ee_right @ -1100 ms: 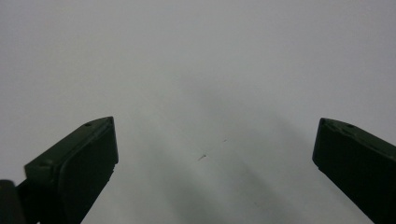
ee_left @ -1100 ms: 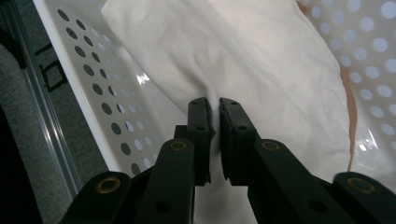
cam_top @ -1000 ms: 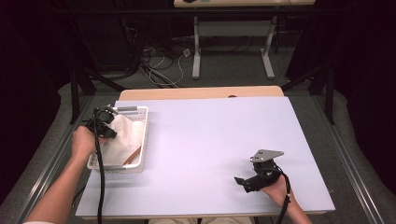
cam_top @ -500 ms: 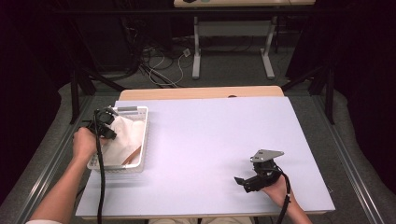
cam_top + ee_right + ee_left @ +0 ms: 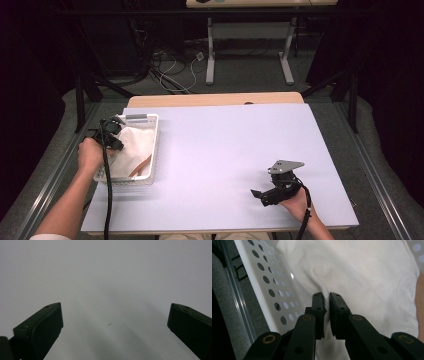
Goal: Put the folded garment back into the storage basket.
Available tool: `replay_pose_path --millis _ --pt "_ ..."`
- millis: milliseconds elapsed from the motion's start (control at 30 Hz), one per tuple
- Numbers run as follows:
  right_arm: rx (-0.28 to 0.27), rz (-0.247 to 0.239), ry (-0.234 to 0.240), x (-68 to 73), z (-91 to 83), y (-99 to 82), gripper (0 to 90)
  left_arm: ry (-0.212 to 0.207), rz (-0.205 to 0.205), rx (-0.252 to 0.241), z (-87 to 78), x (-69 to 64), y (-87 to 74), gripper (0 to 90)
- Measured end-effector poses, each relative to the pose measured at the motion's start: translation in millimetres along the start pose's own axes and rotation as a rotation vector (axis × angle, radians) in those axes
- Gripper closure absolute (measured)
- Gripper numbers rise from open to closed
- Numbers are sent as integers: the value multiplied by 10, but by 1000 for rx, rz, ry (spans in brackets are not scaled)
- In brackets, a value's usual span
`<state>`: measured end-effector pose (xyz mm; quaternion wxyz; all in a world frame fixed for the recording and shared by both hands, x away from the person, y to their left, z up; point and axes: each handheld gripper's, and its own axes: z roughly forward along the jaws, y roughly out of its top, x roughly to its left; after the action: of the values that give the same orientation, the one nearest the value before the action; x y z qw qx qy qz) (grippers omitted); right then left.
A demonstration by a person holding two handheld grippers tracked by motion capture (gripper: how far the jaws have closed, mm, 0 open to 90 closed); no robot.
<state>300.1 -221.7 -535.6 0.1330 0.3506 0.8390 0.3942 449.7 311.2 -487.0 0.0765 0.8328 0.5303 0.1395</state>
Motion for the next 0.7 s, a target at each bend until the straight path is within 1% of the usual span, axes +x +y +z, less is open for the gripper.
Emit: replay_pose_path --millis 33,67,233,300,400,433,467,500,567,633,667,700 --pt "1 -1 1 0 -2 1 0 0 3 3 8 1 0 825" --pt "1 -1 -1 1 -1 1 0 -3 -3 10 15 -4 -1 824" --pt "7 1 0 -4 -12 4 0 4 1 16 58 8 2 824" --pt "4 5 0 -3 -15 3 0 7 1 25 75 5 5 822" --pt "7 2 0 -5 -11 3 0 8 -10 31 96 7 5 815" --pt "5 1 3 -4 -7 2 0 10 -16 28 102 8 3 809" --pt "7 -4 3 -5 -8 4 0 14 -11 22 103 16 4 796" --pt "7 -2 2 -2 -7 3 0 17 -10 18 89 20 10 759" --pt "7 0 2 -3 -11 3 0 8 -12 0 26 34 21 597" --pt "2 2 7 -9 -9 1 0 -4 -24 -36 -75 54 28 490" --pt "4 2 4 -10 -10 1 0 -6 -19 -51 -126 60 30 433" --pt "3 2 4 -11 -9 0 0 -20 -20 -63 -180 70 31 413"
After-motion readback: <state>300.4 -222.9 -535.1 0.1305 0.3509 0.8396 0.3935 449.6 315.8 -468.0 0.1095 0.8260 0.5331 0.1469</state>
